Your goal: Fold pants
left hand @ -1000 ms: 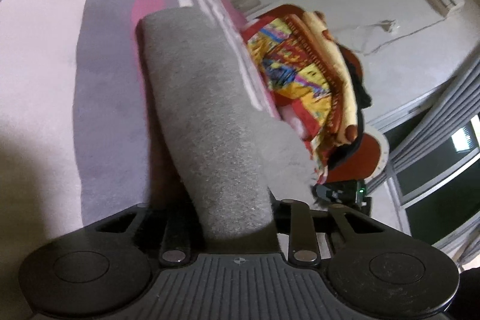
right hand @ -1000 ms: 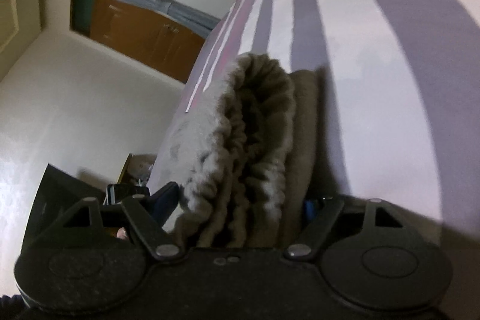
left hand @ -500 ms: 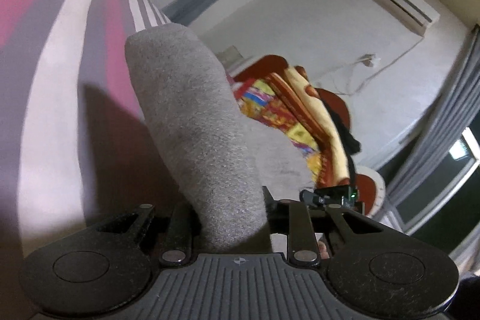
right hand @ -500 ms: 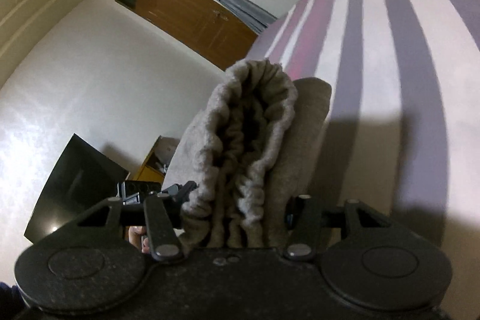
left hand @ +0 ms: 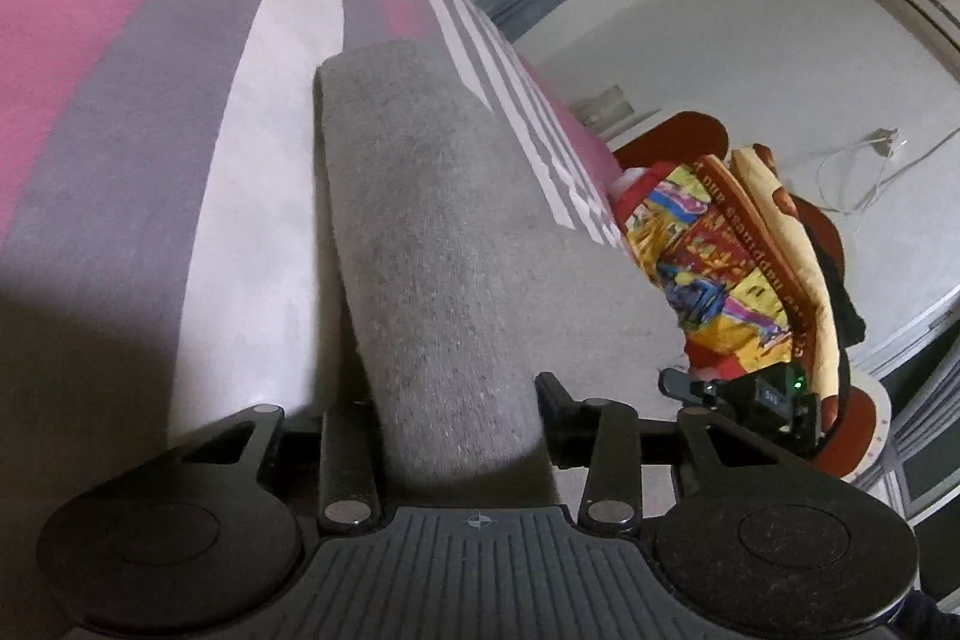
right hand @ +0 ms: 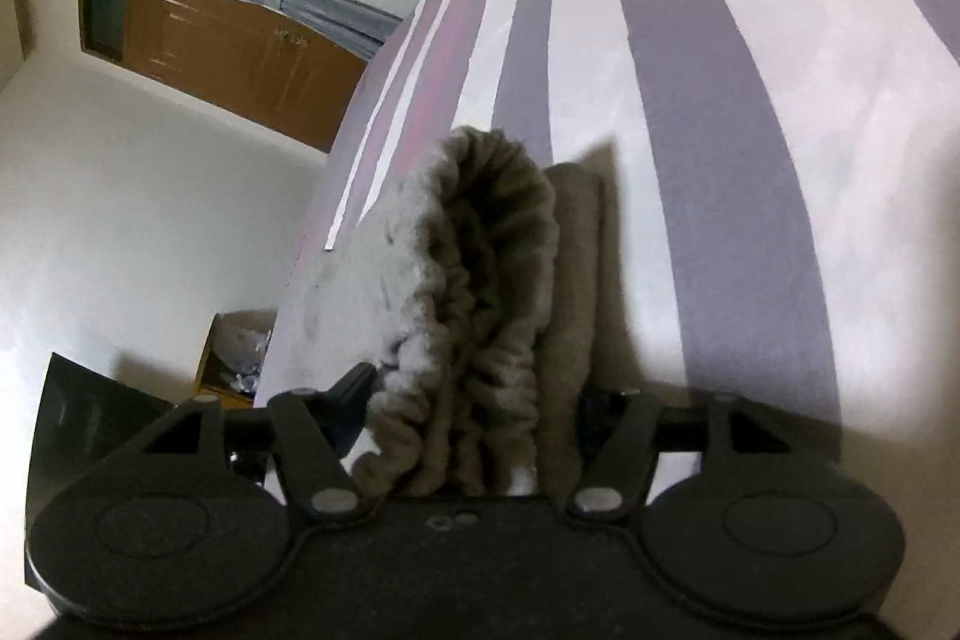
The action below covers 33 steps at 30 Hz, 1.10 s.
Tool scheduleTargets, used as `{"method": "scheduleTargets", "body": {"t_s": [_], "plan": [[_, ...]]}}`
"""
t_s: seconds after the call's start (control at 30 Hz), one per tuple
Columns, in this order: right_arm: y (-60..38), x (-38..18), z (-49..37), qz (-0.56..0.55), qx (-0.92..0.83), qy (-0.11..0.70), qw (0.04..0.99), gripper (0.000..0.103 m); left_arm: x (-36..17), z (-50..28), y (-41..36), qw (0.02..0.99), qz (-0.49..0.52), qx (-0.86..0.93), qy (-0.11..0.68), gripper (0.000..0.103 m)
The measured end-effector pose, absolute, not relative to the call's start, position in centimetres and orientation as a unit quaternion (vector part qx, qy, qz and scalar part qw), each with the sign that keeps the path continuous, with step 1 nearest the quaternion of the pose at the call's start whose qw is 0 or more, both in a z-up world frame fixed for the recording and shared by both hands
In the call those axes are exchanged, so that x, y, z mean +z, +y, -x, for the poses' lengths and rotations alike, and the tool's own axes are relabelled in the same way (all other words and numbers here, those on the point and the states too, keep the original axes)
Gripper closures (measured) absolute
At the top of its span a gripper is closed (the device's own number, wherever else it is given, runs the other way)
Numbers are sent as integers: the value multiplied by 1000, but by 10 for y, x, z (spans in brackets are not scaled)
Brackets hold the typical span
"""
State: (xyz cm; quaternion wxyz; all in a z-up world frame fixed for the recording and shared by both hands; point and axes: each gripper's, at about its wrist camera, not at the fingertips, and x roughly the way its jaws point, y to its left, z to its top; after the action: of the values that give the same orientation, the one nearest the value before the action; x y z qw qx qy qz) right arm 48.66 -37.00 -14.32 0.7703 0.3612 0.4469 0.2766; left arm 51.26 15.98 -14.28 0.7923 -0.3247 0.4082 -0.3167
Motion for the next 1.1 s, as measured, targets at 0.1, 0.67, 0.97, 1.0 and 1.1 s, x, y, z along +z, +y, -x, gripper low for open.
{"method": "scheduleTargets", "body": {"t_s": [0.1,0.67,0.97,1.0,1.1], "plan": [[-366,-138,-491,-362,271,454,768,38,-138,-513,158,793,318,-308,418,61],[-366,-130,-453,-342,289,462,765,25,-142,-467,153,773,324,-345,423,63],[-367,-112,-440,-375,308,436,758,51,-137,-464,165,740,356,-386,422,73],[-369,-115,-440,-372,298,442,760,52,-146,-466,163,740,344,-372,442,73],[-369,-138,-442,-368,270,463,760,52,-161,-464,162,738,358,-359,444,71]]}}
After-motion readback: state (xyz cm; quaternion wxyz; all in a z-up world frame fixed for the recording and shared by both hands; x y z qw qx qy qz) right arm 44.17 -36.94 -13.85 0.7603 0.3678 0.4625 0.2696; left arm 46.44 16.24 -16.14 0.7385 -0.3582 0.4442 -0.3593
